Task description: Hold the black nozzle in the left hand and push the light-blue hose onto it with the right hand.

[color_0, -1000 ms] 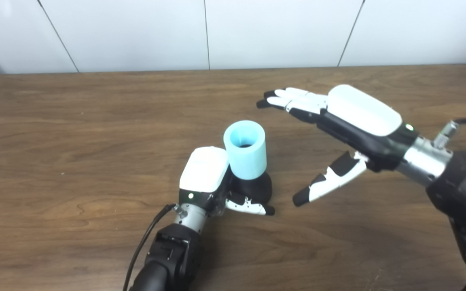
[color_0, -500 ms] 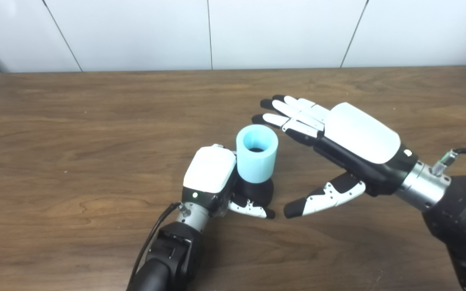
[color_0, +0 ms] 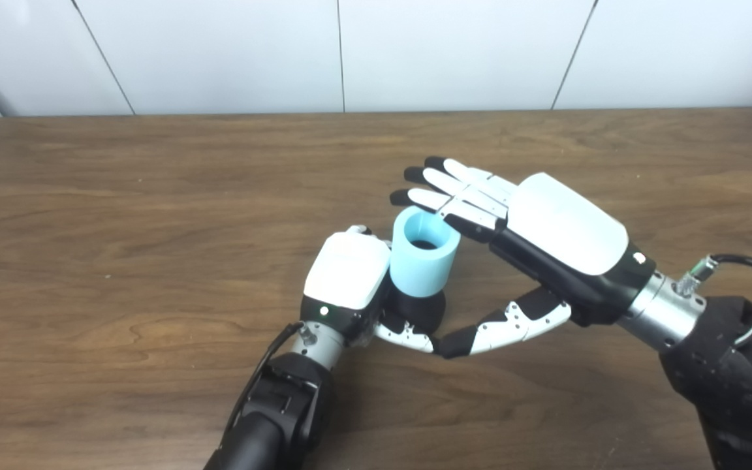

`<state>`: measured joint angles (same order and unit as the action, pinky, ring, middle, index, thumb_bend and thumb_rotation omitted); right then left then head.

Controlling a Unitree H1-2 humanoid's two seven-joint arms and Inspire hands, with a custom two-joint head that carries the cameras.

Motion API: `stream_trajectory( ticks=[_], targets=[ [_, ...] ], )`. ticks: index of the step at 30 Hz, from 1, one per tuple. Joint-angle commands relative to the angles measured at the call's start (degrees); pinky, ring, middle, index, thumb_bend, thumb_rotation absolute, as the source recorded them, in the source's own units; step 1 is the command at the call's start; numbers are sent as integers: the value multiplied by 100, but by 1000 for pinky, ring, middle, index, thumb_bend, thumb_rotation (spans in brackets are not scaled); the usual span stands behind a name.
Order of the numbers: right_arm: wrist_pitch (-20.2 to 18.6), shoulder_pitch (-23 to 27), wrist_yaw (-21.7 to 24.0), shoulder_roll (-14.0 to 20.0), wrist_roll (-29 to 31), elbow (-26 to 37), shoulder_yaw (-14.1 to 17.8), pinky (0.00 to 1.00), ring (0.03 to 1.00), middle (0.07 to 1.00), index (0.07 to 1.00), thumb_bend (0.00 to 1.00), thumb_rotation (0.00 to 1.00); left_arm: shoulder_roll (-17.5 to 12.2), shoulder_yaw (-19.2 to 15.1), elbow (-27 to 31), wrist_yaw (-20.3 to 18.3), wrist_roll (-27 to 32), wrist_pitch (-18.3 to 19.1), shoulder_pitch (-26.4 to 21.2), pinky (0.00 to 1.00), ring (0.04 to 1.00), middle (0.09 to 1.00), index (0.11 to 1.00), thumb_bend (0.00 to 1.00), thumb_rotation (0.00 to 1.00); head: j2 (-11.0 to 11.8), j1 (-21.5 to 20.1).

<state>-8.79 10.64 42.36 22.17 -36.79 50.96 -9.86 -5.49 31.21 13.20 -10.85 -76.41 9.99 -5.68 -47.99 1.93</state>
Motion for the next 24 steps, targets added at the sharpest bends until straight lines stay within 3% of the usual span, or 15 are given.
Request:
stream_trajectory(
  ticks=[1,13,24],
  targets=[
    [113,41,-65,27,-37,84,24,942,1000,988,942,614,968,-40,47,-129,-209,-128,-21,-18,803,622,530,459,520,0,-9,8],
    [526,-520,-217,37,-217,-96,-10,945,1000,980,926,604,903,-71,37,-83,-280,-90,-39,-8,787,612,529,463,520,0,-32,6],
    [851,-967,-438,100,-226,-227,133,885,986,960,893,602,870,-64,11,-59,-249,-41,-35,22,764,592,523,467,521,0,-55,-10]
  ],
)
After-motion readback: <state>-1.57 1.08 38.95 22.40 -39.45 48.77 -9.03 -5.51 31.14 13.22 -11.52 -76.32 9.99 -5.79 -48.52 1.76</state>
